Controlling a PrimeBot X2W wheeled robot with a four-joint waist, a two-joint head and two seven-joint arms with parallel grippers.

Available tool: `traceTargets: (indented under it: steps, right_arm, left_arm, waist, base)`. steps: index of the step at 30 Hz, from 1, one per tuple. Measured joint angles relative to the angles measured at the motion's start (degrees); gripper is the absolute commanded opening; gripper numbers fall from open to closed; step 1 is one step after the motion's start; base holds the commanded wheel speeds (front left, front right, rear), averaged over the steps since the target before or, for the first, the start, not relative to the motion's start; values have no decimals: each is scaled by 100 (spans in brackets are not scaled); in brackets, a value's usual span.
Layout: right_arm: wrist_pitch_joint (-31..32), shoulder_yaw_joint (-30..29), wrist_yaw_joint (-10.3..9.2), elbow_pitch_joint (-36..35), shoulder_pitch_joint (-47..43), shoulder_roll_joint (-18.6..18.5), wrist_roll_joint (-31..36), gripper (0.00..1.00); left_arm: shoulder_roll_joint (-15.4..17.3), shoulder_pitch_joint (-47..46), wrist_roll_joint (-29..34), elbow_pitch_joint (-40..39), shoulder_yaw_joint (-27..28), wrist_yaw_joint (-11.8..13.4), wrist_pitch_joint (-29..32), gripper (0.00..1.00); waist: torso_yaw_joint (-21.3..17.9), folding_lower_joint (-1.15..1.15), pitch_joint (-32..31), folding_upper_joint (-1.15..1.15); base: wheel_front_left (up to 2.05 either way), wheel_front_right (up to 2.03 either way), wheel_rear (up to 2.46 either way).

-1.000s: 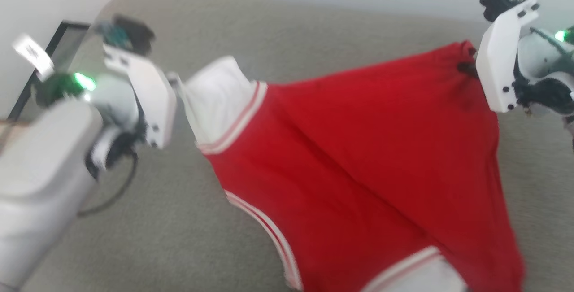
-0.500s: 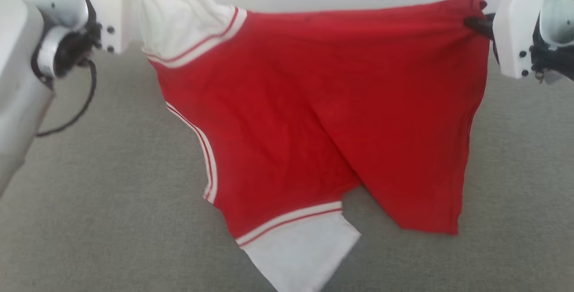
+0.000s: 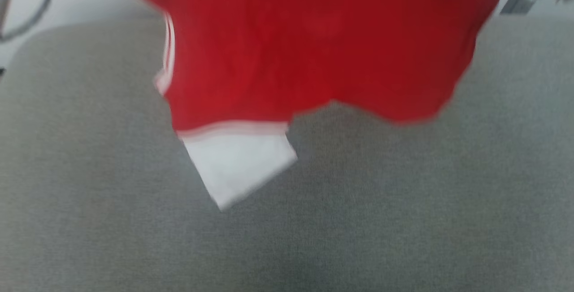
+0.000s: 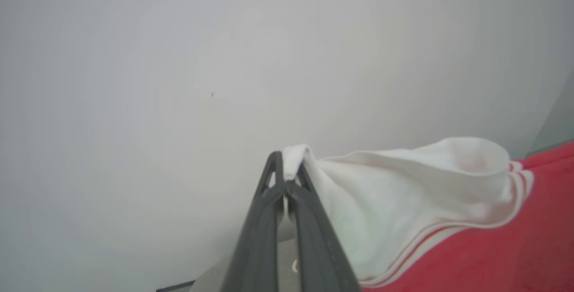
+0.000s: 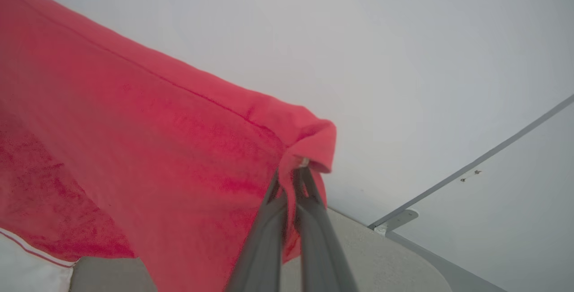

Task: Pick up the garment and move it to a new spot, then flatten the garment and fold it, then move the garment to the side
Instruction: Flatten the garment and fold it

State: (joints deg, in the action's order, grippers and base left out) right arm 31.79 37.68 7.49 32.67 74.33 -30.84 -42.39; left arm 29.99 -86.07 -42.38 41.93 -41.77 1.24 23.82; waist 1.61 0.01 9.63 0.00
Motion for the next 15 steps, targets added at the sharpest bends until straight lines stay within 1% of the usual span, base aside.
traceTargets:
  steps: [2,5,8,10,13,15]
  right_arm:
    - [-309,-60,1,279,271,114,259,0]
    - [-938,-191,1,695,738,286,665,0]
    - [-1770,-383,1,1139,1202,436,1169,0]
    - [-2438,-561,1,1408,1478,550,1549,0]
    - [-3209,-761,1,1815,1814,702,2098,0]
    - [-3552,-843,1,2098,1948,775,2437,0]
  left_arm:
    - [-97,-299,121,196,21,-2,-386,0]
    - [-231,-845,390,464,68,8,-1127,0]
    - [-352,-1418,650,682,132,59,-2009,0]
    - [-396,-1736,802,848,141,103,-2539,0]
    - [-520,-2127,902,1054,234,154,-3396,0]
    - [-619,-2290,969,1177,264,151,-3686,0]
  waist:
    - [-29,0,181,0]
    - [-70,0,487,0]
    - [-101,0,818,-1]
    - [-115,0,1030,0]
    - [-118,0,1326,0]
    - [-100,0,1495,0]
  base:
    - [0,0,0]
    - [0,0,0]
    - [0,0,0]
    - [0,0,0]
    - [0,0,0]
    - [0,0,0]
